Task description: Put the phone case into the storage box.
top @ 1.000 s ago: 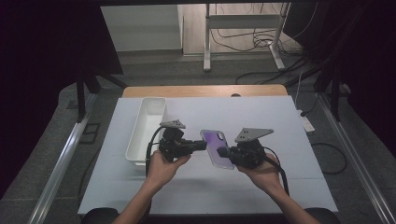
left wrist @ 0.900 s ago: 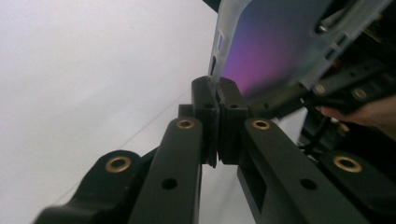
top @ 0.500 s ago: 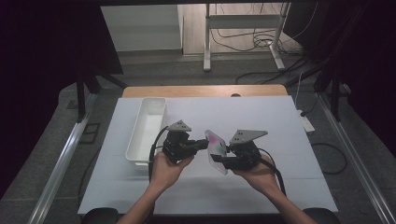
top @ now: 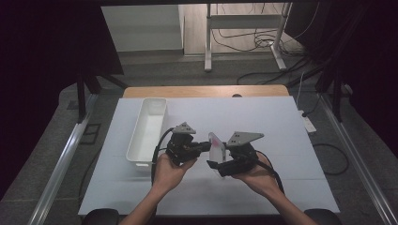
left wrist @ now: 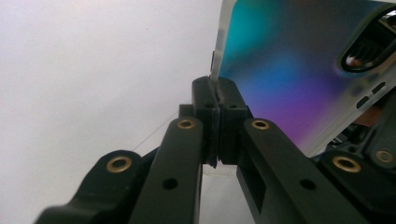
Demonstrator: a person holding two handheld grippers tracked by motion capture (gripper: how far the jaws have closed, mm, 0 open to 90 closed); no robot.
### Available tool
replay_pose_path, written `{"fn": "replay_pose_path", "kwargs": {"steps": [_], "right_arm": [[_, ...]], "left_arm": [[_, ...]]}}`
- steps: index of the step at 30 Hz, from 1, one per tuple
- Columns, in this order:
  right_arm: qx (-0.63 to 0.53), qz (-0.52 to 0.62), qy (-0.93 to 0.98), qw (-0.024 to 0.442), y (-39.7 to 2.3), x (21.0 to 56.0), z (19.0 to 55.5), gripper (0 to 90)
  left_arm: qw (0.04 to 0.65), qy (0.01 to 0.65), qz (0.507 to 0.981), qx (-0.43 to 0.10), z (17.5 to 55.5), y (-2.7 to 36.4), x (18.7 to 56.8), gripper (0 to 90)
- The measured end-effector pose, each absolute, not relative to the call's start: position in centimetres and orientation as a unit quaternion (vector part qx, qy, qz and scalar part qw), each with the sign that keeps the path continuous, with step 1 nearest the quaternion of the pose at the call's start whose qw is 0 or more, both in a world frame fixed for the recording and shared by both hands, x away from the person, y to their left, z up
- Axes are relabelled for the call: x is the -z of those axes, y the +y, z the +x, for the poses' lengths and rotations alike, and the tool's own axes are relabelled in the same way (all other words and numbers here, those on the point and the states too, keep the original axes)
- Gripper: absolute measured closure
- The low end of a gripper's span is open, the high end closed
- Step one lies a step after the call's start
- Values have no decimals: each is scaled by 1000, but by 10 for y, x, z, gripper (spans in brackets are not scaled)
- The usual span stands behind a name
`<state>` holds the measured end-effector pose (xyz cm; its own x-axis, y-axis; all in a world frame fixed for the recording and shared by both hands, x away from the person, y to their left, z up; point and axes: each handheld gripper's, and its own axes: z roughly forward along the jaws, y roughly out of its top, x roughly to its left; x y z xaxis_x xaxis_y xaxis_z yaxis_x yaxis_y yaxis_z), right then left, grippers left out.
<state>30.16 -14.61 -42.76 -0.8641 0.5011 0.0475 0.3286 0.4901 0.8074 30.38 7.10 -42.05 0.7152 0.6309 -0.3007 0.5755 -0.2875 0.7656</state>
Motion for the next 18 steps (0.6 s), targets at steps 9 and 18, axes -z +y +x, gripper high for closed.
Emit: {"fn": "replay_pose_path", "kwargs": {"steps": [9,18], "right_arm": [[-439,251,859,76,-152,428,304,118],[-430,258,862,73,-159,426,305,61]], "left_arm": [[462,384,798,-41,307,80,419,883],[459,390,797,-48,311,90,419,882]]}}
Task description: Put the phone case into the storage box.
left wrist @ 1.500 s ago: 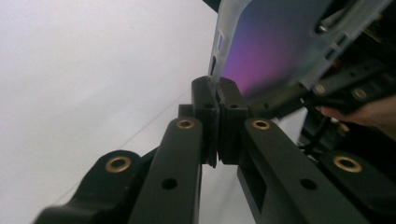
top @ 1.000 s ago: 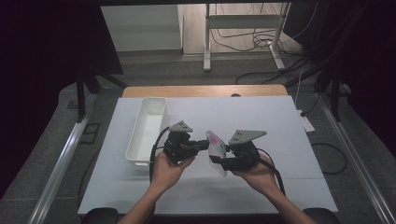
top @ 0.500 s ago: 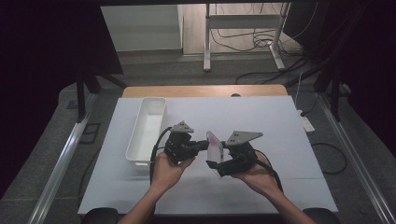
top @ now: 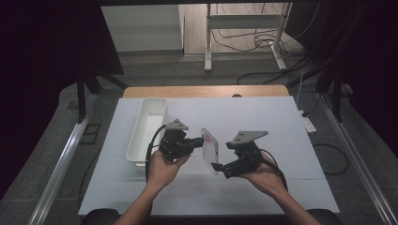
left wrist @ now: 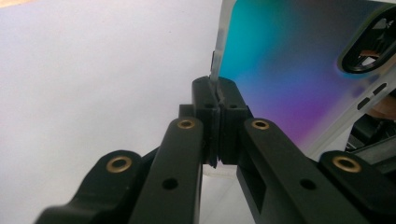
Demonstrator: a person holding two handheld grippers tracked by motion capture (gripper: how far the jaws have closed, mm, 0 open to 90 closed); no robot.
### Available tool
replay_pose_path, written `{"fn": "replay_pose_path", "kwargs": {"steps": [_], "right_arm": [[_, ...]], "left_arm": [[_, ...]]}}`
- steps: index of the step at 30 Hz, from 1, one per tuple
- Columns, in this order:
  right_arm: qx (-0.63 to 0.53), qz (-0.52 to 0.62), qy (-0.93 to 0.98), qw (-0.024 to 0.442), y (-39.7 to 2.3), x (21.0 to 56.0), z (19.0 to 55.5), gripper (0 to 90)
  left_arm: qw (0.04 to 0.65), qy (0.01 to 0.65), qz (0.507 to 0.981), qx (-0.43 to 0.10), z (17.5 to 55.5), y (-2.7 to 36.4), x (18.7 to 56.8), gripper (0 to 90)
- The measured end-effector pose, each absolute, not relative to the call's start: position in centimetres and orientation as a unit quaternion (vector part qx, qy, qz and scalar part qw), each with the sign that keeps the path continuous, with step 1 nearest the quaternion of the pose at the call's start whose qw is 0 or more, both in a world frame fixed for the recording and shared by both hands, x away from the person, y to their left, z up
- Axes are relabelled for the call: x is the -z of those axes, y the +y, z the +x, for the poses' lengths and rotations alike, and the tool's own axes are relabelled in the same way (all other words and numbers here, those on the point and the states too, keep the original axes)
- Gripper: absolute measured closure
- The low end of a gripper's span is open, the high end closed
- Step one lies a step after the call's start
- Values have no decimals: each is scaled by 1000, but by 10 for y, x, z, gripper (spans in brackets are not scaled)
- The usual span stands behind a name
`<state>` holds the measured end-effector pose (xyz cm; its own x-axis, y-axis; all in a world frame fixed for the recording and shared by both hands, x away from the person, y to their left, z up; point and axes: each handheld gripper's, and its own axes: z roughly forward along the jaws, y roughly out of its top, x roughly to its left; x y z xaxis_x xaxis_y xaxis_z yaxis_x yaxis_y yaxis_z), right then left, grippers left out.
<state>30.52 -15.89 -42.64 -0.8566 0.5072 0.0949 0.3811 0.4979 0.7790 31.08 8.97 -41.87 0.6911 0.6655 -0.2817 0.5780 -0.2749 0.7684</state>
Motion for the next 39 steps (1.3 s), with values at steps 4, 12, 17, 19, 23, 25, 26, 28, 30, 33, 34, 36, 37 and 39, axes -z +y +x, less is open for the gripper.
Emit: {"fn": "replay_pose_path", "kwargs": {"steps": [4,12,17,19,23,25,26,28,30,33,34,36,37,39], "right_arm": [[-427,260,863,73,-163,427,306,48],[-418,262,866,83,-171,427,307,23],[-414,268,866,87,-178,427,307,17],[-414,269,866,86,-179,426,307,16],[-413,273,865,86,-185,425,308,16],[-413,275,864,87,-187,426,308,16],[-411,274,865,88,-188,426,308,15],[-409,276,865,89,-190,426,307,14],[-408,278,865,91,-193,426,307,10],[-406,281,864,93,-196,427,307,7],[-406,283,864,93,-198,427,307,7],[-405,287,863,95,-202,427,307,6],[-404,288,863,96,-204,428,307,6],[-403,289,863,96,-206,428,306,5]], "left_arm": [[457,393,796,-51,312,93,418,882],[453,399,795,-58,316,98,417,882],[450,404,794,-64,319,104,416,882],[450,407,792,-67,321,107,415,882],[445,411,793,-72,323,111,415,882],[442,412,793,-77,324,112,415,882],[442,413,792,-79,325,113,415,882],[439,414,793,-81,326,115,415,882],[437,414,794,-84,328,117,414,882],[436,415,794,-85,330,119,414,882],[437,417,792,-86,330,120,413,882],[437,419,791,-88,332,122,412,882],[437,420,790,-89,333,124,412,882],[438,420,790,-89,334,125,411,882]]}}
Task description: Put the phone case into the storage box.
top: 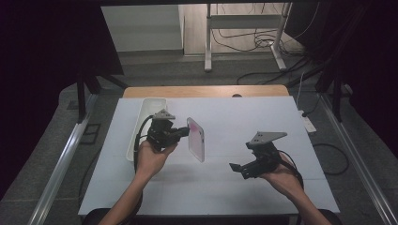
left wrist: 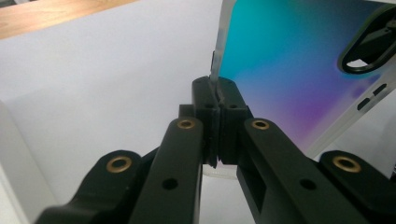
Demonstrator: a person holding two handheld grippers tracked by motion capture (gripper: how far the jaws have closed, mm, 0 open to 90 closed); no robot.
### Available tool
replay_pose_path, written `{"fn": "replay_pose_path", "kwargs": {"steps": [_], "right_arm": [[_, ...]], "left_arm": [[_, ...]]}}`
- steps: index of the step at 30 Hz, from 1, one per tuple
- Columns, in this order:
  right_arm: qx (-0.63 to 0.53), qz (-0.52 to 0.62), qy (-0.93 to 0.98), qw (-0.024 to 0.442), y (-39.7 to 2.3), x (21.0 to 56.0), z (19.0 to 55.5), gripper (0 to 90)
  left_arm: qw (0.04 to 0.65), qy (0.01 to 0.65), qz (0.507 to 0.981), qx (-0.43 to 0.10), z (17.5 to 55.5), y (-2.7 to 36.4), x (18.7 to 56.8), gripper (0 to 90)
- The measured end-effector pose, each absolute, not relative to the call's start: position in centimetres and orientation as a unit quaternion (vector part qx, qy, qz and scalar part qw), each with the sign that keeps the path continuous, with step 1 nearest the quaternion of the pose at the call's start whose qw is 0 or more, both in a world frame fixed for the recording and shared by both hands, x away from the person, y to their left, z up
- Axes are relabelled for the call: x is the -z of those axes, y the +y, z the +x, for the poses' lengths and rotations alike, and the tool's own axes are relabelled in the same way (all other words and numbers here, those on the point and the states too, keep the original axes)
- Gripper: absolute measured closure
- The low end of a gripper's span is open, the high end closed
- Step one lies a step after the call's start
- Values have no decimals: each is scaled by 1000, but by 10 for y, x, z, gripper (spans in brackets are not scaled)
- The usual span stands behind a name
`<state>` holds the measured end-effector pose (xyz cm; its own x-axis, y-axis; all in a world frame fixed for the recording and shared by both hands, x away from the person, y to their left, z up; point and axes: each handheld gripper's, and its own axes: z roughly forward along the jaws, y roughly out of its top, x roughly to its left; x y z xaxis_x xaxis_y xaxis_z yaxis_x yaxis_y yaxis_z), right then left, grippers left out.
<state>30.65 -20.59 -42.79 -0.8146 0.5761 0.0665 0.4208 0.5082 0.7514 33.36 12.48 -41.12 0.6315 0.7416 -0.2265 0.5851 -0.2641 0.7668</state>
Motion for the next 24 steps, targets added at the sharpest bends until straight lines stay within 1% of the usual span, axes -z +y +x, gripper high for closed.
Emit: {"fn": "replay_pose_path", "kwargs": {"steps": [24], "right_arm": [[-388,325,854,120,-247,435,300,1]], "left_arm": [[438,444,774,-109,355,155,392,882]]}}
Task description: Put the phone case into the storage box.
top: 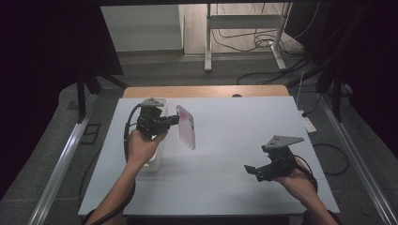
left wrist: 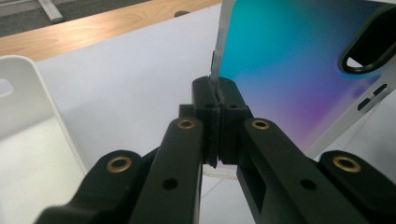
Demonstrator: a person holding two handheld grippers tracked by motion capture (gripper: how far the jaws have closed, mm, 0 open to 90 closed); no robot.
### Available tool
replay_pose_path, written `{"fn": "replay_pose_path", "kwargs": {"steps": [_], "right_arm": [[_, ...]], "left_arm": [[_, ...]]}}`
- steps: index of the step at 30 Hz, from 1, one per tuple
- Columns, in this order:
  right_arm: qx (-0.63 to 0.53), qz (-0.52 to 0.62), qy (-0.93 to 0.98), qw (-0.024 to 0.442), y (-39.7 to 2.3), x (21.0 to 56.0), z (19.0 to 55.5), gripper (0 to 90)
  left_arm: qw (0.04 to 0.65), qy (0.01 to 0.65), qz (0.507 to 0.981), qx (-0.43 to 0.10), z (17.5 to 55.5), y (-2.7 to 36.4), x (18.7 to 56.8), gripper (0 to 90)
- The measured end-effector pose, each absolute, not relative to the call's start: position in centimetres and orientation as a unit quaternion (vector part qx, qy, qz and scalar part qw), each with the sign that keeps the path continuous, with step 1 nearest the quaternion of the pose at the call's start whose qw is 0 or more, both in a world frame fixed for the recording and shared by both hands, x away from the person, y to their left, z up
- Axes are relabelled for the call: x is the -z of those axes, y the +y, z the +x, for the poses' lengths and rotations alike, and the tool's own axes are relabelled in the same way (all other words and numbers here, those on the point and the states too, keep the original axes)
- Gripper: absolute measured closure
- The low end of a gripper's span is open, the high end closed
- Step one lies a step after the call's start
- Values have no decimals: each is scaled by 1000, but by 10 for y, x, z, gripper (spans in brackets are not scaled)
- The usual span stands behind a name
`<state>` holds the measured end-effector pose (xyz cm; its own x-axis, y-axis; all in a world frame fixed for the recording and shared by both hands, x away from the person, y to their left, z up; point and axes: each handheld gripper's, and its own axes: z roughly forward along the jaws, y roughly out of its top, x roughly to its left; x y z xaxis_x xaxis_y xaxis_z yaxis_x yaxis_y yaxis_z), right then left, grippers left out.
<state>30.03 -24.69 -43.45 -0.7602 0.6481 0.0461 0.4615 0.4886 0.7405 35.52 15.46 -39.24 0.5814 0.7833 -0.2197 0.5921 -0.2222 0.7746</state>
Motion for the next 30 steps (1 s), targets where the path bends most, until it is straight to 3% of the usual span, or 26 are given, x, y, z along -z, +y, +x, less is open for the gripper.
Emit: {"fn": "replay_pose_path", "kwargs": {"steps": [30], "right_arm": [[-373,388,831,141,-300,444,287,0]], "left_arm": [[428,483,751,-139,374,197,376,882]]}}
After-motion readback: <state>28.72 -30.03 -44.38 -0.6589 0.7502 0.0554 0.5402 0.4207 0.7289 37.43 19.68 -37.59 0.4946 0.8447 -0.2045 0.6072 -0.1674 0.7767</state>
